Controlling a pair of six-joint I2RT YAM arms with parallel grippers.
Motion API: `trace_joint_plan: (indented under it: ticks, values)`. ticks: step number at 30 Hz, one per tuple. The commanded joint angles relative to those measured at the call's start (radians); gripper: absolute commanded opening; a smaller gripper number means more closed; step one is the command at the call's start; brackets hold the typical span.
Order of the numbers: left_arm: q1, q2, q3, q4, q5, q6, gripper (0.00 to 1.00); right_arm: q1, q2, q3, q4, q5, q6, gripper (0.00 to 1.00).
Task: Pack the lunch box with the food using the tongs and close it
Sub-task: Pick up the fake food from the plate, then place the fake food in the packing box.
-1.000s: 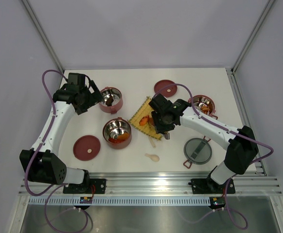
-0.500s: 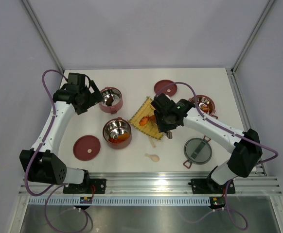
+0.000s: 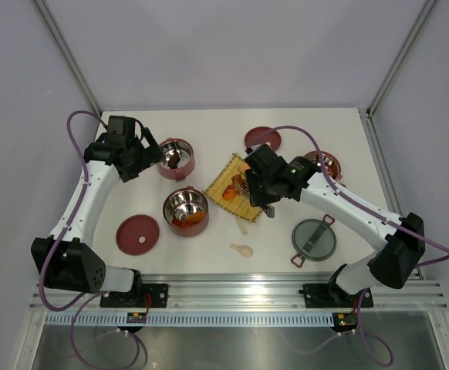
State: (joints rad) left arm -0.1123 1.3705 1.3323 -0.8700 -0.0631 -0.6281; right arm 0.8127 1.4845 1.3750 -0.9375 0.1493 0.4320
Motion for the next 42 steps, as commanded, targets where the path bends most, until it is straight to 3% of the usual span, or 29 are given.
trace_joint_plan:
  ticks: [1, 30, 42]
  values:
    - [0.005, -0.01, -0.007, 0.031, 0.009, 0.011, 0.99, 0.017, -0.063, 0.061, 0.066, -0.03, -0.019, 0.33]
    - [0.005, -0.011, -0.016, 0.034, 0.014, 0.022, 0.99, 0.123, 0.049, 0.202, 0.066, -0.051, -0.047, 0.33]
    - [0.003, -0.008, 0.001, 0.022, 0.002, 0.03, 0.99, 0.249, 0.166, 0.309, 0.068, -0.08, -0.154, 0.33]
